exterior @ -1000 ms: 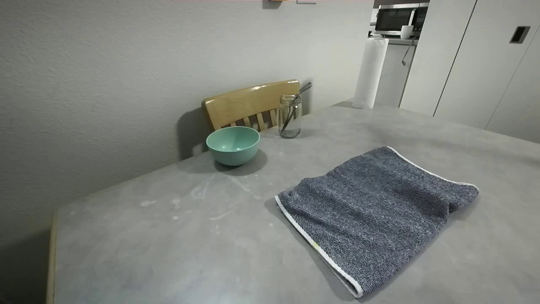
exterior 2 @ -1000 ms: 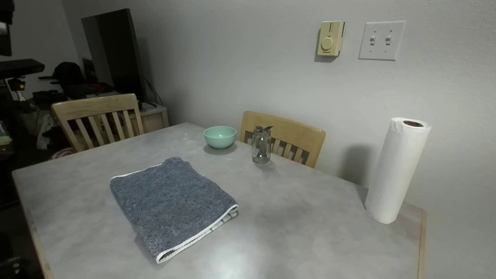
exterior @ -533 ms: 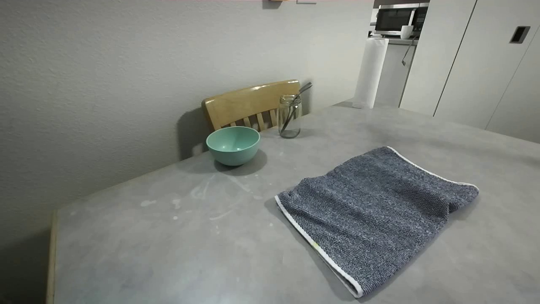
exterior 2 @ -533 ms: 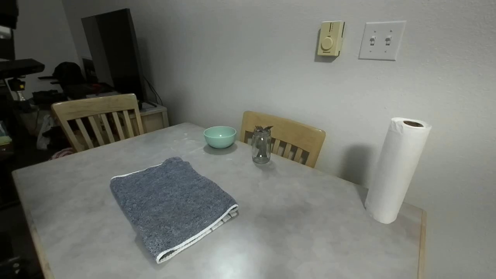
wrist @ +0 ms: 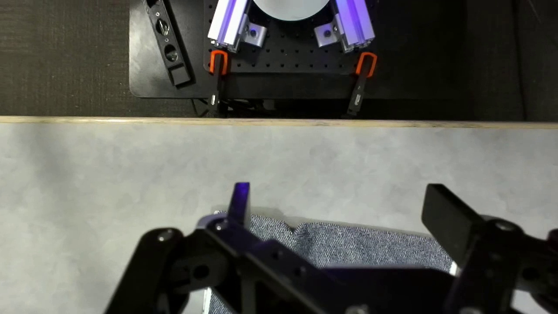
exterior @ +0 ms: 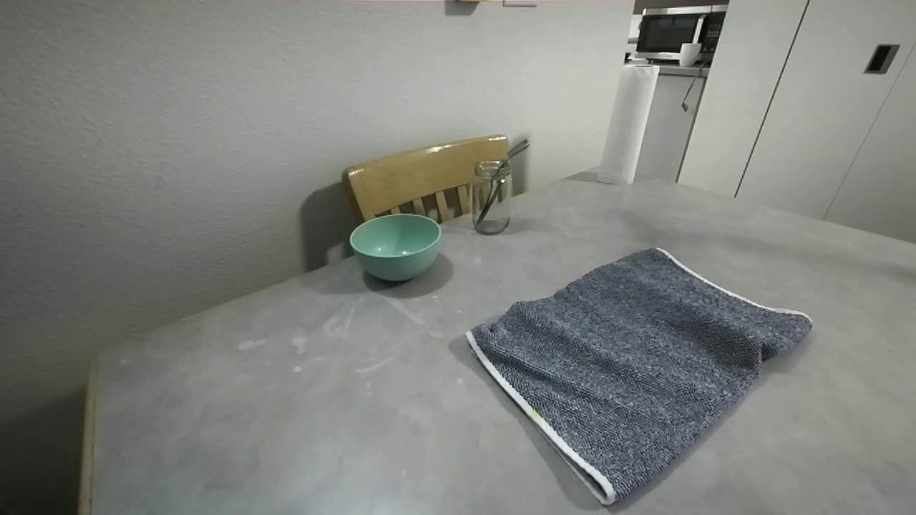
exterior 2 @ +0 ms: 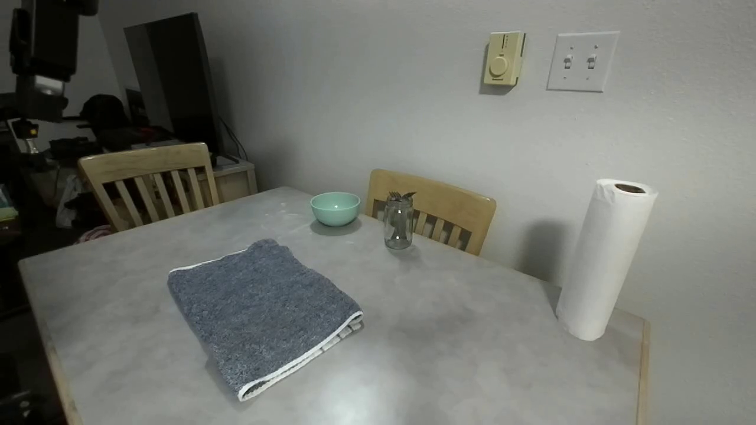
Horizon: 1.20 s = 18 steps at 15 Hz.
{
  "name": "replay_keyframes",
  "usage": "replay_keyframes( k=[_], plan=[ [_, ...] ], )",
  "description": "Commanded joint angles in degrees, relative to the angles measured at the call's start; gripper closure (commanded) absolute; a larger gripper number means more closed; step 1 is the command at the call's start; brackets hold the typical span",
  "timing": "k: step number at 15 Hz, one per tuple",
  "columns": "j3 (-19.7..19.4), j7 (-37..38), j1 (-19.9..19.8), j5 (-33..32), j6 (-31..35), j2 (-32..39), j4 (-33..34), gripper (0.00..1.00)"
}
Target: Fold the towel once
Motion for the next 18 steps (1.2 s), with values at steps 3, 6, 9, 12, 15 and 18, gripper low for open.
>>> replay_keyframes(
  k=[3,6,9,12,15,18],
  plan=[
    [-0.11,-3.92,0.32,-0.62,1.42,6.57,2.66,0.00],
    [0.17,-2.36,0.13,-0.25,1.22,5.56,1.57,0.00],
    [0.27,-2.00,0.19,-0.16,1.53,6.24,1.95,0.00],
    [1.19,1.44,0.31,1.55,4.19,9.91,3.07,0.00],
    [2.41,6.08,0.47,3.33,7.62,13.83,3.98,0.00],
    [4.02,9.46,1.22,4.15,10.79,19.06,5.65,0.00]
  ],
)
